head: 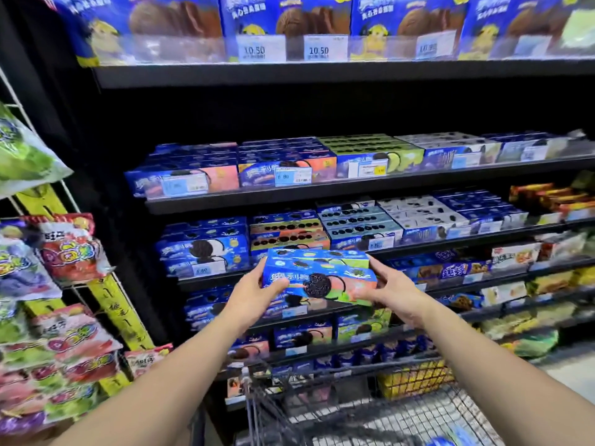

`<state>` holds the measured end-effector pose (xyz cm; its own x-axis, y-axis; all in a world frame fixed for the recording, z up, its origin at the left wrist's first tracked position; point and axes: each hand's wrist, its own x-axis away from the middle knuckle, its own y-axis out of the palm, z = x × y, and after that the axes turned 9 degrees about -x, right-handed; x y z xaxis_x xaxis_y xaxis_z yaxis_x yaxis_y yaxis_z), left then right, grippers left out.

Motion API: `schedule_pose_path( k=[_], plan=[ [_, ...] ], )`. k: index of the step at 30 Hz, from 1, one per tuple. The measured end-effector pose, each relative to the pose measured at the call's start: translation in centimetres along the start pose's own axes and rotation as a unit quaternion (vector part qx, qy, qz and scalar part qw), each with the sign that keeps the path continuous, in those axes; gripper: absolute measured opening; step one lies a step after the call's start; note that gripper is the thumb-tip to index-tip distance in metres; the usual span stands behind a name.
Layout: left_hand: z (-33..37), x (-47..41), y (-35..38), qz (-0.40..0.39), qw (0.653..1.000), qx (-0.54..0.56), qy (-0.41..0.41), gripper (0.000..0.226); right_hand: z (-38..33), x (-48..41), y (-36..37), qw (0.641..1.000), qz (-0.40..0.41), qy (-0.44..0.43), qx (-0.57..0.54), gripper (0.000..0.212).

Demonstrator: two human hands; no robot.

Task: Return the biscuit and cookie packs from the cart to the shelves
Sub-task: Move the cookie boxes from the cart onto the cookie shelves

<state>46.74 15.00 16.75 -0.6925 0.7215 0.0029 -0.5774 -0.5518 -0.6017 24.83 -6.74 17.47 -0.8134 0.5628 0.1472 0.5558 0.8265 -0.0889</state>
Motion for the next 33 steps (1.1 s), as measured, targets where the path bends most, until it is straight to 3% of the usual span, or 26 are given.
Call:
schedule_pose_path(
  k=[7, 19, 24, 30, 33],
  plan=[
    [-0.4, -0.9, 1.0, 0.028, 0.999, -0.045, 0.015, 0.077, 1.3, -3.4, -0.8, 1.000, -0.001, -0.016, -0.013, 0.094],
    [2.4, -7.2, 1.7, 0.126, 0.985, -0.121, 0.008, 0.063, -1.1, -13.7, -3.9, 0.997, -0.049, -0.060, 0.017, 0.091],
    [3.5, -10.2, 1.9, 0.161, 0.971, -0.173, -0.029, 0.049, -2.8, -17.7, -4.6, 0.993, -0.043, -0.086, 0.063, 0.051],
    [4.4, -12.3, 1.8, 0.153, 0.966, -0.195, -0.080, 0.033, -3.5, -19.8, -3.3, 0.989, -0.040, -0.081, 0.116, 0.089],
    [4.5, -12.6, 1.7, 0.146, 0.958, -0.219, -0.117, 0.038, -3.6, -20.1, -2.8, 0.987, -0.025, -0.077, 0.136, 0.094]
  ],
)
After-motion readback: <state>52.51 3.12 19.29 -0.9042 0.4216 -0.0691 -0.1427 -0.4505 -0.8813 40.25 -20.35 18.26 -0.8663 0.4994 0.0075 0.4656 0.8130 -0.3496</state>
